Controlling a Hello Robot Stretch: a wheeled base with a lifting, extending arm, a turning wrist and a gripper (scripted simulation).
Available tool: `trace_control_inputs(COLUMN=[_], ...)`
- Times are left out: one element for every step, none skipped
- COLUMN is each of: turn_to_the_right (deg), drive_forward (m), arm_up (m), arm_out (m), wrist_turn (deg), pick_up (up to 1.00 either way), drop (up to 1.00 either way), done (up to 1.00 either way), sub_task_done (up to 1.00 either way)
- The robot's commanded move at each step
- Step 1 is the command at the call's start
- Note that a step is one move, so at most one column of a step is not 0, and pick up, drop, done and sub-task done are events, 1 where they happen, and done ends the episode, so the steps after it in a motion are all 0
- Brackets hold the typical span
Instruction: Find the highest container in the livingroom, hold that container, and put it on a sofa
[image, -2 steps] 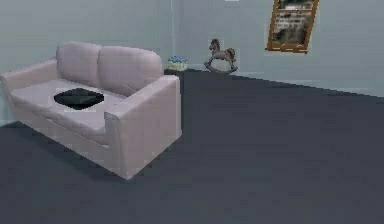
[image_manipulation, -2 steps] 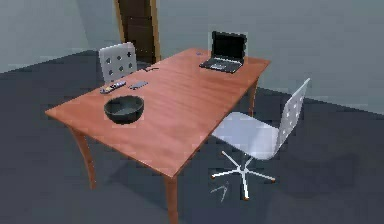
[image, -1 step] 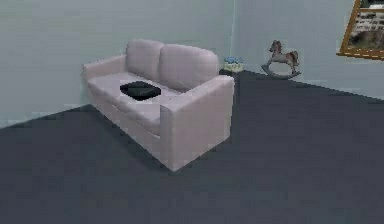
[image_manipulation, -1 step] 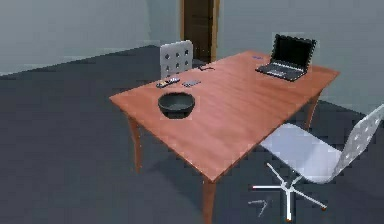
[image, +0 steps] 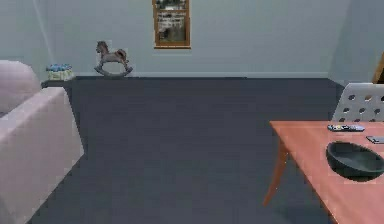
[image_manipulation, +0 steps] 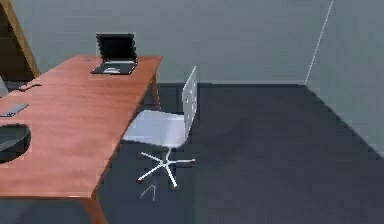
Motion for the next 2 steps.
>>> trace_control_inputs(turn_to_the_right=[45.0, 15.0], drive_forward=[0.0, 0.0], arm_up=[0.0, 0.0], arm_out=[0.0, 0.0], wrist_turn=[0.0, 0.0], pick_up=[0.0, 0.0], drop=[0.0, 0.0], done=[0.0, 0.0], sub_task_done=[0.0, 0.0])
